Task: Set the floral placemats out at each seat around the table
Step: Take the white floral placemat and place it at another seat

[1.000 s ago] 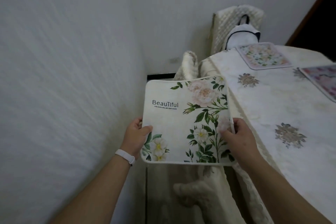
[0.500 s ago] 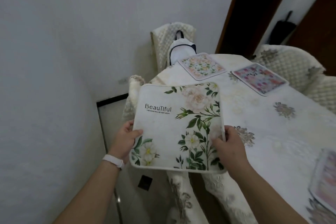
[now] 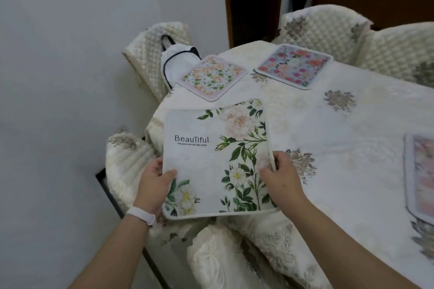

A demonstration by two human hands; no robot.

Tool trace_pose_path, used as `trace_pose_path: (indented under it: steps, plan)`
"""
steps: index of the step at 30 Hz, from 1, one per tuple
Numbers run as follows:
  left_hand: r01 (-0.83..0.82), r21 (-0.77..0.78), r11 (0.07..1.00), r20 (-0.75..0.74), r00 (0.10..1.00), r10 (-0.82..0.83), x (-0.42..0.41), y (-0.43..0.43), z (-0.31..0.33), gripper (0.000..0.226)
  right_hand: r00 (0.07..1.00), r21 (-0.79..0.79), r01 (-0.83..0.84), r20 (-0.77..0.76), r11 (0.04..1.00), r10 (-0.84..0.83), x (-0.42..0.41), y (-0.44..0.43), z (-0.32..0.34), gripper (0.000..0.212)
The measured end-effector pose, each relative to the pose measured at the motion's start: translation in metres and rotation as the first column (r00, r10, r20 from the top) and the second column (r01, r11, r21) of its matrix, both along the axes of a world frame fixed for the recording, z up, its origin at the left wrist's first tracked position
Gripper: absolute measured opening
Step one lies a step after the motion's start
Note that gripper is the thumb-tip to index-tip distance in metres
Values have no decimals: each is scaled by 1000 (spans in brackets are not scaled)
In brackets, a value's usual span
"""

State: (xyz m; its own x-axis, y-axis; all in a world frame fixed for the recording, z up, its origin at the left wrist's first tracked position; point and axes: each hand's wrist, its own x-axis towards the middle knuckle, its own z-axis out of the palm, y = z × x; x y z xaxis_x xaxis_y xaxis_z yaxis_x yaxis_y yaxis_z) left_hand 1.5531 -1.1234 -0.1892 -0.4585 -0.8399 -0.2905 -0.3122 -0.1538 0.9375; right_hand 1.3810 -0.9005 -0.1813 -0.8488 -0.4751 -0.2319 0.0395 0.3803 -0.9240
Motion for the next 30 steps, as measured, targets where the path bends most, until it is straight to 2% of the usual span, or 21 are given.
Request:
trace_pose_path:
  steps: [7, 10, 15, 19, 30]
  plan:
    - [199, 47, 979, 46, 978, -201, -64, -38, -24, 24, 987, 32, 155, 28, 987, -156, -25, -4, -19, 7]
    - [263, 68, 962, 68, 961, -268, -80, -67, -43, 24, 976, 36, 210, 51, 977, -211, -26, -17, -30, 12]
    - [361, 97, 927, 60, 928, -368, -99, -127, -65, 24, 932, 87, 348, 75, 933, -354, -15, -63, -41, 6]
    - [439, 134, 889, 64, 891, -449, -106, -182, -72, 26, 894, 146, 428, 72, 892, -441, 2, -115, -39, 9]
    - [611, 169, 773, 94, 771, -630, -141, -274, -86, 28, 823, 307, 523, 60, 795, -565, 26, -205, -70, 6]
